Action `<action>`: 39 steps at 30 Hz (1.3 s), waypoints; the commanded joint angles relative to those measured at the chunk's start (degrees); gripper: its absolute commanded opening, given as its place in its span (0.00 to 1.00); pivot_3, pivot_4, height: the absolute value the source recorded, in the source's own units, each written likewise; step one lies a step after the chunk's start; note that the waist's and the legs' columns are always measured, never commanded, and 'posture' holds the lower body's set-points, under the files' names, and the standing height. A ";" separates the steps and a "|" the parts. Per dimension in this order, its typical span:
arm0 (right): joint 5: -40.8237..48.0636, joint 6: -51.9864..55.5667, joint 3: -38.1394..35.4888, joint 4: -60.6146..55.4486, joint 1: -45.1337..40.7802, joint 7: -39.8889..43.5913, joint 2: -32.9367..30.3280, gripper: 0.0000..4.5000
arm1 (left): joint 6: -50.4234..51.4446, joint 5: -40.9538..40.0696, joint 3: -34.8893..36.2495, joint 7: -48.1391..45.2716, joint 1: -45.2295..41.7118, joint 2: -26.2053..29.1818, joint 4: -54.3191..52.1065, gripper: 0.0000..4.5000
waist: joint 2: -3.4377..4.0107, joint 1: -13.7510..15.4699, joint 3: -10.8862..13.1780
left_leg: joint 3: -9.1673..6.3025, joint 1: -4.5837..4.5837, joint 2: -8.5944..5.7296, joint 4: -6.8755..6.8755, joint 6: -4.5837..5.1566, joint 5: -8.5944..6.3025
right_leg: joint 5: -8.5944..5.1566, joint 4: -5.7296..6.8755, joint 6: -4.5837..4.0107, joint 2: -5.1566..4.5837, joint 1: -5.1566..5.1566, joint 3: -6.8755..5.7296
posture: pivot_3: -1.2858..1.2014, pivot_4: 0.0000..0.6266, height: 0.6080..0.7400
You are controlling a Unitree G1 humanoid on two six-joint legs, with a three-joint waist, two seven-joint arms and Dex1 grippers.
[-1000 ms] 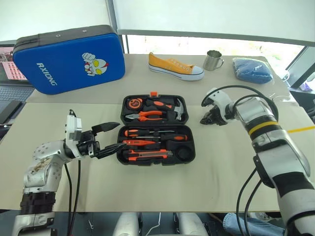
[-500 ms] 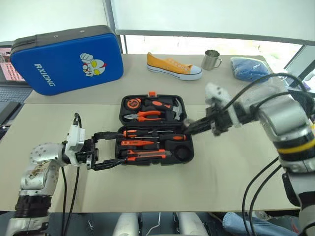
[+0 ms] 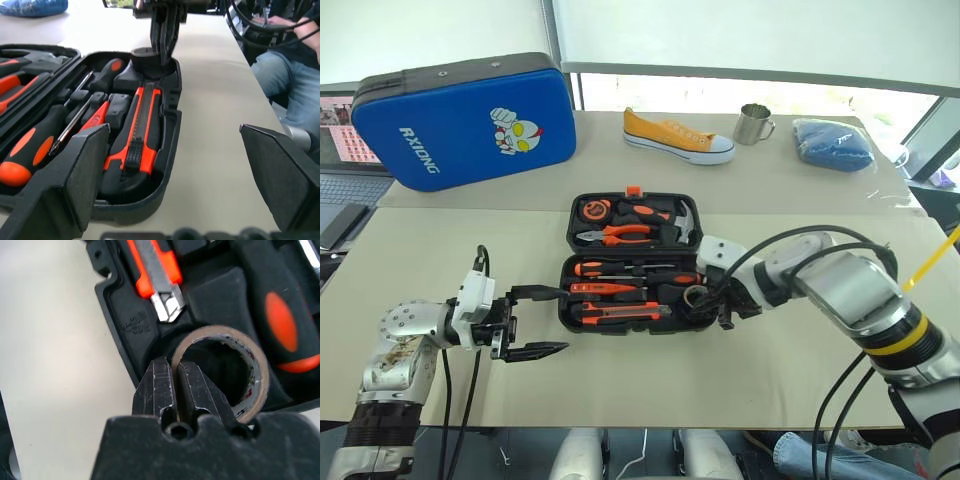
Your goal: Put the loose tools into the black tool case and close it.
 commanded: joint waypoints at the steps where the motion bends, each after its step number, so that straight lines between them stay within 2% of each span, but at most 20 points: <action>1: 0.07 1.41 1.30 -1.03 0.77 -1.26 -0.37 0.00 | 2.46 -3.48 1.38 1.41 -1.03 -0.37 -3.63 1.00 | -0.01 0.13 -0.01 | -0.02 0.00 0.00 0.03 0.00 0.00 | 0.00 -0.01 0.00 -0.01 0.02 -0.02 | 0.52 0.24 1.00; 4: 0.31 1.91 1.65 -1.20 0.67 -2.49 1.03 0.00 | 2.63 -3.12 0.45 1.39 -0.95 -0.16 -4.52 1.00 | -0.03 -0.01 -0.02 | -0.03 0.00 0.02 0.12 0.01 -0.01 | 0.01 0.00 0.01 0.01 0.05 -0.03 | 0.52 0.24 1.00; 6: 0.17 1.48 2.00 -1.11 0.76 -2.68 0.84 0.17 | 2.53 -2.84 0.58 1.72 -0.88 -0.21 -4.21 1.00 | -0.03 -0.08 -0.02 | -0.04 0.01 0.04 0.14 0.01 -0.01 | 0.01 0.03 0.01 0.04 0.06 -0.02 | 0.52 0.24 1.00; 7: 0.76 1.66 2.26 -1.56 0.62 -1.95 0.43 0.20 | 2.47 -2.70 0.65 1.74 -0.83 -0.14 -3.98 1.00 | -0.03 -0.09 -0.02 | -0.04 0.01 0.04 0.14 0.01 -0.01 | 0.01 0.03 0.01 0.05 0.06 -0.02 | 0.52 0.24 1.00; 12: 5.02 4.60 -0.47 -3.49 -0.18 -1.01 2.04 0.59 | 2.27 -2.33 1.11 2.03 -0.70 0.16 -2.98 1.00 | -0.03 -0.09 -0.02 | -0.04 -0.01 0.05 0.17 0.04 -0.02 | 0.01 0.04 0.01 0.07 0.04 -0.02 | 0.52 0.24 1.00; 14: 5.52 3.92 -0.72 -3.24 0.00 -0.71 1.60 0.71 | 2.01 -2.09 1.19 2.32 -0.71 0.13 -2.58 1.00 | -0.03 -0.08 -0.02 | -0.04 -0.02 0.06 0.18 0.05 -0.03 | 0.01 0.05 0.01 0.07 0.03 -0.02 | 0.52 0.24 1.00; 17: 6.67 1.54 -1.94 -2.96 0.09 0.60 0.49 0.95 | 1.88 -1.91 1.36 2.71 -0.53 0.23 -2.03 1.00 | -0.03 -0.04 -0.02 | -0.04 -0.02 0.05 0.24 0.05 -0.03 | 0.01 0.05 0.01 0.05 0.05 -0.02 | 0.52 0.24 1.00; 18: 7.76 0.69 -3.23 -3.25 0.12 1.55 0.25 0.99 | 1.93 -1.92 1.48 2.91 -0.34 0.30 -1.97 1.00 | -0.03 -0.03 -0.02 | -0.04 -0.02 0.05 0.26 0.05 -0.03 | 0.01 0.05 0.01 0.05 0.05 -0.02 | 0.52 0.24 1.00; 21: 13.88 -0.53 -10.67 -4.46 1.17 5.30 -0.79 0.99 | 1.87 -1.97 3.26 4.70 0.28 0.49 -0.77 1.00 | -0.03 -0.08 -0.01 | -0.04 -0.03 0.07 0.26 0.05 -0.03 | 0.01 0.06 0.01 0.06 0.04 -0.02 | 0.52 0.24 1.00; 24: 16.47 -5.90 -18.87 -3.52 5.06 6.21 -1.67 0.99 | 2.99 0.09 5.85 11.65 0.51 0.76 1.61 1.00 | -0.04 -0.02 -0.01 | -0.06 -0.02 0.08 0.26 0.08 -0.05 | 0.01 0.05 0.01 0.07 0.08 -0.03 | 0.52 0.24 1.00; 27: 13.24 -13.44 -25.61 1.27 9.92 1.16 -1.32 0.99 | 11.45 4.57 6.15 22.34 -0.11 3.20 4.28 1.00 | -0.09 0.00 -0.01 | -0.11 -0.02 0.07 0.30 0.08 -0.05 | 0.01 0.04 0.02 0.06 0.13 -0.07 | 0.52 0.24 1.00; 29: 8.88 -18.51 -27.44 5.41 11.42 -4.48 -0.27 0.88 | 12.12 5.45 7.29 27.16 -2.13 2.58 6.50 1.00 | -0.09 0.01 -0.01 | -0.10 -0.01 0.07 0.31 0.08 -0.05 | 0.02 0.05 0.03 0.06 0.14 -0.06 | 0.52 0.24 1.00; 31: 3.27 -25.57 -25.61 9.12 12.18 -7.68 -0.32 0.77 | 13.00 8.53 6.66 32.98 -4.83 2.22 9.01 0.88 | -0.11 0.16 0.01 | -0.07 -0.01 0.04 0.32 0.08 -0.05 | 0.04 0.09 0.07 0.02 0.10 -0.04 | 0.52 0.24 1.00; 32: -0.95 -30.82 -23.39 12.29 12.24 -9.54 -0.05 0.67 | 14.84 9.76 5.88 36.35 -7.04 1.42 10.42 0.81 | -0.12 0.22 0.01 | -0.06 -0.02 0.01 0.35 0.06 -0.04 | 0.04 0.15 0.07 0.01 0.07 -0.04 | 0.52 0.24 1.00; 33: -3.74 -34.41 -21.93 14.54 12.20 -10.69 0.29 0.61 | 16.27 10.24 5.43 38.25 -8.53 0.81 11.32 0.75 | -0.12 0.21 0.01 | -0.06 -0.03 0.00 0.37 0.06 -0.04 | 0.04 0.19 0.07 0.01 0.05 -0.03 | 0.52 0.24 1.00; 35: -7.97 -40.38 -19.75 21.12 10.62 -14.52 3.82 0.45 | 18.83 11.88 2.23 39.83 -11.88 -1.16 12.30 0.58 | -0.16 0.15 0.00 | -0.03 0.00 -0.05 0.40 0.05 -0.03 | 0.04 0.36 0.07 -0.02 0.04 -0.01 | 0.52 0.24 1.00; 39: -12.66 -48.75 -17.16 30.19 8.55 -16.54 8.39 0.15 | 21.24 13.79 -1.81 39.97 -16.71 -3.96 13.94 0.28 | -0.16 -0.09 0.00 | 0.07 -0.01 -0.05 0.39 0.03 -0.02 | 0.04 0.45 0.07 0.00 -0.03 0.06 | 0.52 0.24 1.00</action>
